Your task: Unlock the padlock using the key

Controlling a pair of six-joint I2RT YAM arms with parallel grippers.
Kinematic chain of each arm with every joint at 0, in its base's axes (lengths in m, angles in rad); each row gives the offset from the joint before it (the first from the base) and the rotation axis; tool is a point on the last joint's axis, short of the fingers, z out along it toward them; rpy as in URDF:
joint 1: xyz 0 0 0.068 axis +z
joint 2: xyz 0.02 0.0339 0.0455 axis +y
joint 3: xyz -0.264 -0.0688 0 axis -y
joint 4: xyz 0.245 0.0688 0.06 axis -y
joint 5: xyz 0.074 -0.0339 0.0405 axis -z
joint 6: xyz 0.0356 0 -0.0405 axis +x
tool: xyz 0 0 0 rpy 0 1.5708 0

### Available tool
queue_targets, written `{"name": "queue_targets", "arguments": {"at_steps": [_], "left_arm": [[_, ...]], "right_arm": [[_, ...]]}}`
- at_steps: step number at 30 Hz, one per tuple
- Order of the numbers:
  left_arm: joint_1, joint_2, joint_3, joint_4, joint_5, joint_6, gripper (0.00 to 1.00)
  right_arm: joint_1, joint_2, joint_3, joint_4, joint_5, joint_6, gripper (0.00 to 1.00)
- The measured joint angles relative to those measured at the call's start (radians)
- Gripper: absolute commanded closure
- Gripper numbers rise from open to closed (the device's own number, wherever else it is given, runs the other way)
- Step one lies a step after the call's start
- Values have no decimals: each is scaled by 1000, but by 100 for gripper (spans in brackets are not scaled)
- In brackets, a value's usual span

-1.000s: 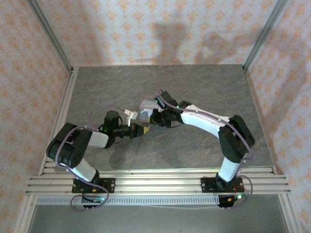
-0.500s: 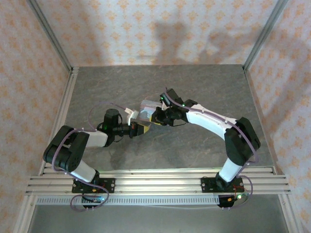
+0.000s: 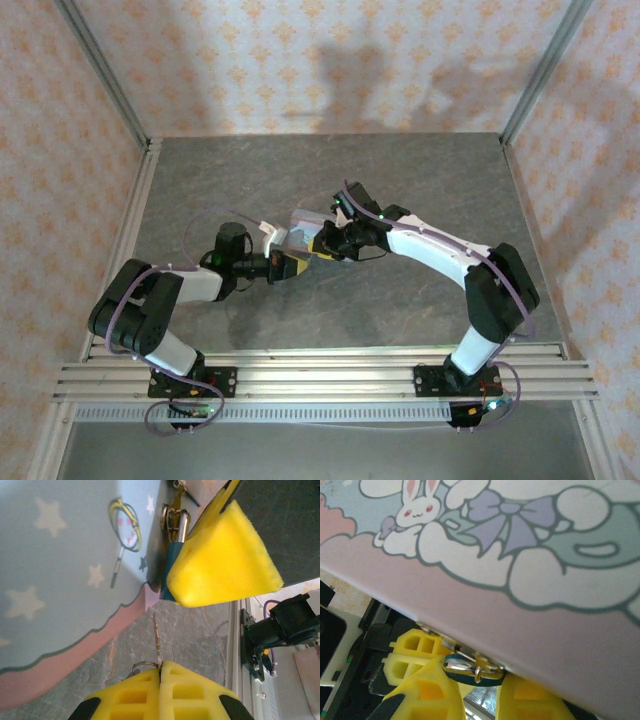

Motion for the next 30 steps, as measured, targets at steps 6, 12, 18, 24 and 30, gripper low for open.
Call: {"name": "queue_targets", "arguments": {"at_steps": [6, 12, 18, 24, 30], "left_arm": [[-13, 0, 25, -20, 0, 14, 100], [-14, -24, 26, -46, -9, 27, 100], [-14, -33, 26, -55, -27, 37, 100], [-14, -35, 22, -54, -40, 37, 100], [-14, -50, 10, -54, -52, 37, 100]], "right_arm": [[0, 0, 0, 0, -2, 0, 100], [0, 0, 0, 0, -2, 7, 100], [-2, -3, 0, 0, -2, 7, 100], [-2, -6, -4, 1, -2, 14, 100], [-2, -6, -10, 2, -2, 27, 100]]}}
